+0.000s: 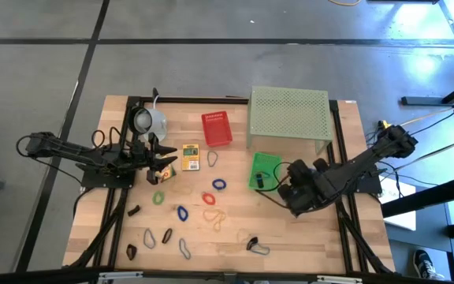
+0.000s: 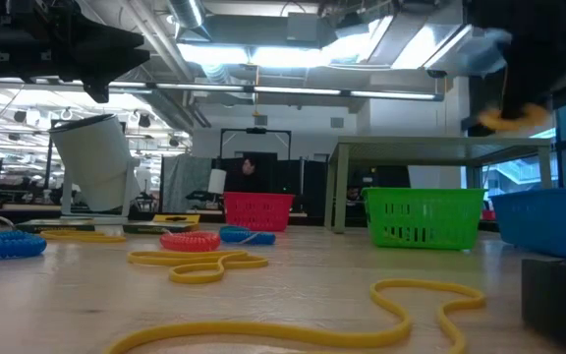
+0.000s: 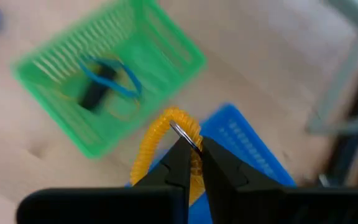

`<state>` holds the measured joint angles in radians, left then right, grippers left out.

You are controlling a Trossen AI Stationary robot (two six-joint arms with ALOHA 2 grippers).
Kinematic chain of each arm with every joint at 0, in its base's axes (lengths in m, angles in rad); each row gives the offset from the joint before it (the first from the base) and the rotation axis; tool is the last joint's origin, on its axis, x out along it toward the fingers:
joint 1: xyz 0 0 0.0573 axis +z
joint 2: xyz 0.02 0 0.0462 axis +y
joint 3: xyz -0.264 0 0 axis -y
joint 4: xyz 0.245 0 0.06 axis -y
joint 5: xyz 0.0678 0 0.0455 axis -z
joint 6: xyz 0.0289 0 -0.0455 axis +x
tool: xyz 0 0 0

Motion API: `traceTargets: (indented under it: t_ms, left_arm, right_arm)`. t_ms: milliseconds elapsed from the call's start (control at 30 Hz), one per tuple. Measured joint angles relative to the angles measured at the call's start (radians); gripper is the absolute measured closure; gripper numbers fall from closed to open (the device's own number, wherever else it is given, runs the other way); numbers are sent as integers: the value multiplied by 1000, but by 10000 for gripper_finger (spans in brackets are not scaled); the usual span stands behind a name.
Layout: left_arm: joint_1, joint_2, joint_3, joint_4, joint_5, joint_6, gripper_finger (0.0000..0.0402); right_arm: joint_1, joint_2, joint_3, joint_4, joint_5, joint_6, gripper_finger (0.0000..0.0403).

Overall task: Pick & Place Office Desk Supplies
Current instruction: Put the yellow spring keychain into the blue bin

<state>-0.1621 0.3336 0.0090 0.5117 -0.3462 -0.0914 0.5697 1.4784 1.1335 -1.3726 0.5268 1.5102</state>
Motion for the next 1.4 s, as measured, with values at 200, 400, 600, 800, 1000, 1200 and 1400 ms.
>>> traceTargets:
  t_ms: [200,400,600,800,1000,1200,1400]
  left_arm:
    - [0,0,0,0,0,0,269]
    - [0,0,0,0,0,0,269]
    - [0,0,0,0,0,0,269]
    - [0,0,0,0,0,0,269]
    - [0,0,0,0,0,0,270]
    - [0,0,0,0,0,0,270]
    - [0,0,0,0,0,0,270]
  right_arm:
    - [0,42,-70,4,-97,35,372]
    - [0,49,-131,3,-174,67,372]
    - [0,49,-157,6,-180,110,372]
    - [0,49,-157,16,-193,113,372]
    - [0,49,-157,19,-203,113,372]
    - [0,49,-157,57,-202,113,372]
    - [0,85,-157,75,-198,113,372]
